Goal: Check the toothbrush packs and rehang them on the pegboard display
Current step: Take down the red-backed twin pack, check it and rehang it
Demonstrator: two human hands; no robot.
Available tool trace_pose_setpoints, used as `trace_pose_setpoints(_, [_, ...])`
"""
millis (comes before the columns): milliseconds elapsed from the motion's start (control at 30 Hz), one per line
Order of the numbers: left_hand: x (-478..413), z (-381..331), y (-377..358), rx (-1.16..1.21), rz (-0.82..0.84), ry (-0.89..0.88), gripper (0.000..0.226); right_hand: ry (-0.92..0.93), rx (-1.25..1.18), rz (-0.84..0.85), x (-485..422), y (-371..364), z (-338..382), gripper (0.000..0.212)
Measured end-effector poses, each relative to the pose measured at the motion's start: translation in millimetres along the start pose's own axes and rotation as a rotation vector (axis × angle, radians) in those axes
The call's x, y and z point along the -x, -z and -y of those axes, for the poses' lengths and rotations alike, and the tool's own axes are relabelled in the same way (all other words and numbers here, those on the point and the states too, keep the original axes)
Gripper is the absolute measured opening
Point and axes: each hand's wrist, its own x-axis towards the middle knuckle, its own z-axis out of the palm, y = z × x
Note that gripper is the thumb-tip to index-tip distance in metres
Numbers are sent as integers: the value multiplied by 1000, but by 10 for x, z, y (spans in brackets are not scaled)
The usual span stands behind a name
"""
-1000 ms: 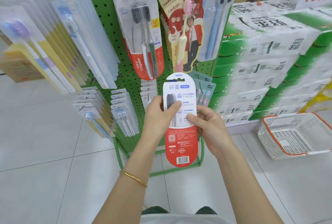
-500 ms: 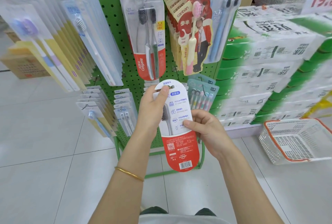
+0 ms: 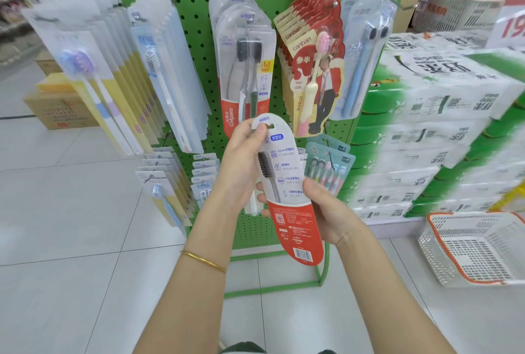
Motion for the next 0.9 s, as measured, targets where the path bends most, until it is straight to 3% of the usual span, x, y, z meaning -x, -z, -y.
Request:
trace_pose_setpoints(133, [-21,-184,-19,-78,-27,-63,17,84,230,-33,-84,-159,238,93])
trace_pose_setpoints(200, [-12,-272,-43,-137,-65,-117,21,120,478,-147,-104,-276,357,98])
trace_pose_setpoints(333, [39,-464,-84,-153,-139,-230,32,310,855,-496,-161,-505,528,86])
trace_pose_setpoints(433, [62,-541,-93,-219,-91,-315,36,491,970,-682,-272,-564,570,93])
trace_pose_setpoints(533, [48,-600,-136,-320,-80,-417,7,606,1090,-787,-425,-589,575,100])
trace_pose_setpoints(700, [-98,-714,-135,-357,-221,-461,21,690,1146,-801,-605,-676,601,104])
trace_pose_setpoints(900, [-251,-786,-79,-333,-256,-429,18,781,1140,-848,-698,-701,682,81])
